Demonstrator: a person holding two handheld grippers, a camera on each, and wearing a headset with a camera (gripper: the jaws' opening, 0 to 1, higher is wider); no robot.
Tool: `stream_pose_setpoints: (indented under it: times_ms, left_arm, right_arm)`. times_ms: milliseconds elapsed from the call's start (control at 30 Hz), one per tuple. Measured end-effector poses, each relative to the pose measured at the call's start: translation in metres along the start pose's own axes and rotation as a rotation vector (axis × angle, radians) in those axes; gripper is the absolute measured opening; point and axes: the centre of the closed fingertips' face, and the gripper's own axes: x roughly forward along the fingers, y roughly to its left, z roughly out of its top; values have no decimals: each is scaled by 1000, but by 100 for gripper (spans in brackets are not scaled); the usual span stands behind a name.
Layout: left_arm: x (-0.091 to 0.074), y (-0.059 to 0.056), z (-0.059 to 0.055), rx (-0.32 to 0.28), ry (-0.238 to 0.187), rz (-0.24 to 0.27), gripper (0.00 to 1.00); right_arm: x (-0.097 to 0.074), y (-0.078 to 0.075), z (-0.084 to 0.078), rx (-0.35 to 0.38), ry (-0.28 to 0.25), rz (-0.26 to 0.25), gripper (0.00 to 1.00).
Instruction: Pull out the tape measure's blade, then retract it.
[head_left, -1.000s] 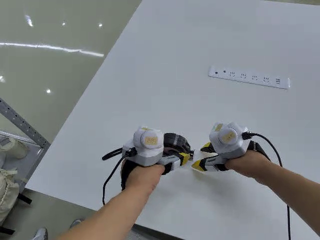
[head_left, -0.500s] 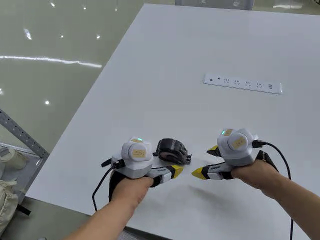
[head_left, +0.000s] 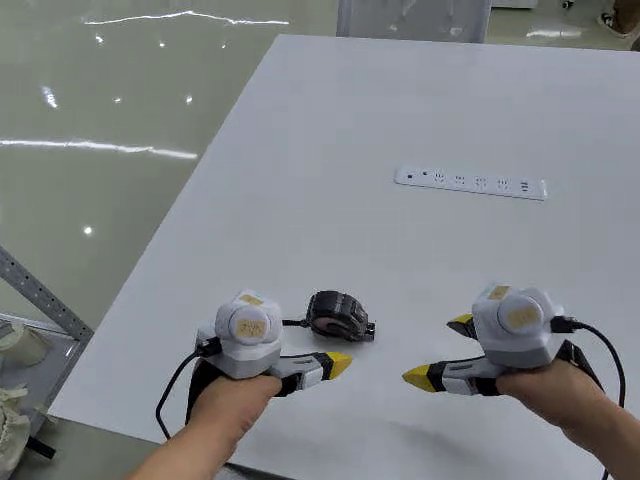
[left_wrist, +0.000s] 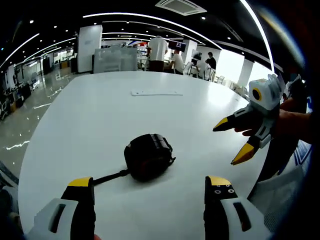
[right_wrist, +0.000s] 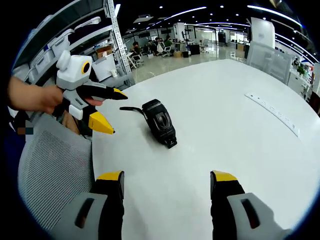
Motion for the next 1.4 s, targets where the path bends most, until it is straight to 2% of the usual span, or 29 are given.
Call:
stream_pose_setpoints:
  times_ms: [133, 333, 700, 1033, 1400]
  left_arm:
    - [-8, -2, -3, 11, 3, -11, 89]
    - [-25, -4, -2, 31, -19, -26, 92]
    - [-56, -6, 2, 38, -50, -39, 96]
    - [-79, -9, -4, 45, -46, -57, 98]
    - [-103, 0, -5, 42, -55, -46, 100]
  right_arm:
    - [-16, 4, -1, 20, -19, -13, 70]
    - [-41, 9, -3, 42, -44, -33, 74]
    - [-74, 17, -10, 77, -62, -71, 81]
    - [-100, 25, -15, 98, -73, -83, 85]
    - [-126, 26, -25, 145, -90, -114, 92]
